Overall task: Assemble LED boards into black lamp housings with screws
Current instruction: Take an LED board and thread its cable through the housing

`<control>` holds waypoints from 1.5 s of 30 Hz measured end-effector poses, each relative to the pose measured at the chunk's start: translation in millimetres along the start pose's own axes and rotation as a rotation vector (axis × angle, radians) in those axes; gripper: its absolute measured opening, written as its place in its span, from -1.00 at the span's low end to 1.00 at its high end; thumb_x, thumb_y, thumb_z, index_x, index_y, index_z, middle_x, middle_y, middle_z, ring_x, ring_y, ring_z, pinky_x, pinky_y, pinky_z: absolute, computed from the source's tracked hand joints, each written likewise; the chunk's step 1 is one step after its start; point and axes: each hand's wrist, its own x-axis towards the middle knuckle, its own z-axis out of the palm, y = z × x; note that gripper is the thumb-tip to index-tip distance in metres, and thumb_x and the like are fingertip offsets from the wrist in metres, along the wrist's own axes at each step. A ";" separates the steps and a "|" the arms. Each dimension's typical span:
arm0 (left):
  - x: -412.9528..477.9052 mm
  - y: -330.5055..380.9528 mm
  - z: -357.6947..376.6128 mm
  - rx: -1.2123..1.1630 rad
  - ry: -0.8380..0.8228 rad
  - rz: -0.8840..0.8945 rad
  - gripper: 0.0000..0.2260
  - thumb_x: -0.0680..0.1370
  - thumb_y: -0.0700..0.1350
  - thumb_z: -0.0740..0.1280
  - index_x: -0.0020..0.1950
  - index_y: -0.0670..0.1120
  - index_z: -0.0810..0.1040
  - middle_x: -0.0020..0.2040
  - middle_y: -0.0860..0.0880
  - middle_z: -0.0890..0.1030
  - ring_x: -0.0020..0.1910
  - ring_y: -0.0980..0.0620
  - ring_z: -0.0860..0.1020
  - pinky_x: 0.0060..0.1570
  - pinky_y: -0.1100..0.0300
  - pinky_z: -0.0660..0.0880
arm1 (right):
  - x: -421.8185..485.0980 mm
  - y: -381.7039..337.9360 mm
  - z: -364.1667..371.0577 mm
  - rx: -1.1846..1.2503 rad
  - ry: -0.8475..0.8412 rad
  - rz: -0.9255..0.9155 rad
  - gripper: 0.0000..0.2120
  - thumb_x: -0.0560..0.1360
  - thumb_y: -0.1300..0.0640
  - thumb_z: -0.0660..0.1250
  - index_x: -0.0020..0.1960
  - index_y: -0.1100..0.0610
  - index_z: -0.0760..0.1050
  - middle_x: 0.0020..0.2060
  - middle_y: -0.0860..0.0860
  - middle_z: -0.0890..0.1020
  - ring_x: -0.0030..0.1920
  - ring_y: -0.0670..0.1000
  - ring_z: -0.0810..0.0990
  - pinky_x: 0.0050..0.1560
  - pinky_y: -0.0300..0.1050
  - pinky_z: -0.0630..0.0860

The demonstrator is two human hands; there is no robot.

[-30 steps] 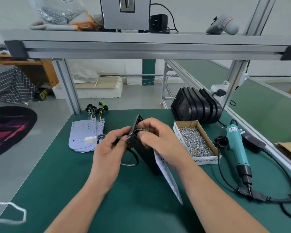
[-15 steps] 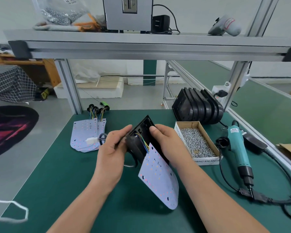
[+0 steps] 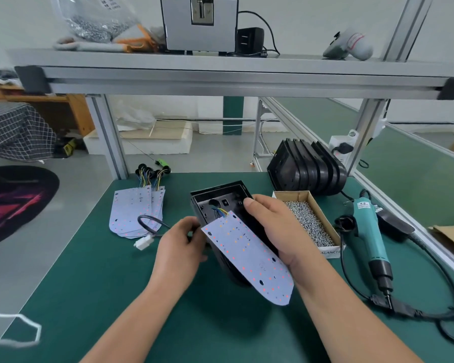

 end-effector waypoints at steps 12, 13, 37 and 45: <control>-7.8 7.0 4.4 -0.071 -0.242 -0.140 -0.59 0.52 -0.13 0.17 0.16 0.31 0.63 -0.06 0.03 0.77 -0.09 0.01 0.75 -0.03 0.07 0.66 | 1.9 6.8 3.6 0.025 0.220 0.069 -0.79 0.66 0.12 0.28 0.04 0.22 0.63 0.00 0.17 0.74 -0.07 0.02 0.65 -0.01 -0.03 0.51; -9.0 10.3 2.2 -0.102 -0.248 -0.158 -0.59 0.49 -0.04 0.14 0.18 0.31 0.63 -0.06 0.01 0.77 -0.10 -0.02 0.76 -0.03 0.05 0.67 | 2.1 7.5 3.6 0.010 0.232 0.063 -0.79 0.66 0.13 0.29 0.05 0.26 0.60 -0.01 0.23 0.71 -0.08 0.00 0.61 -0.04 -0.03 0.48; -18.3 5.2 13.0 -0.320 0.257 -0.032 -0.87 0.62 0.06 0.30 -0.11 0.09 0.48 -0.31 0.20 0.42 -0.35 0.15 0.34 -0.30 0.13 0.36 | -12.8 30.1 40.8 -0.081 0.212 -0.063 -0.64 0.68 -0.23 0.16 0.05 0.01 0.57 -0.13 -0.20 0.67 -0.11 -0.21 0.61 -0.09 -0.34 0.49; -11.1 -4.1 10.9 -0.213 0.318 0.009 -0.83 0.74 0.02 0.25 0.04 0.31 0.51 -0.06 0.29 0.62 -0.19 0.30 0.52 -0.17 0.25 0.42 | -12.7 31.1 41.9 -0.162 0.096 -0.052 -0.56 0.47 -0.28 0.43 0.23 -0.07 0.55 0.06 -0.12 0.74 0.10 -0.07 0.71 0.19 0.04 0.63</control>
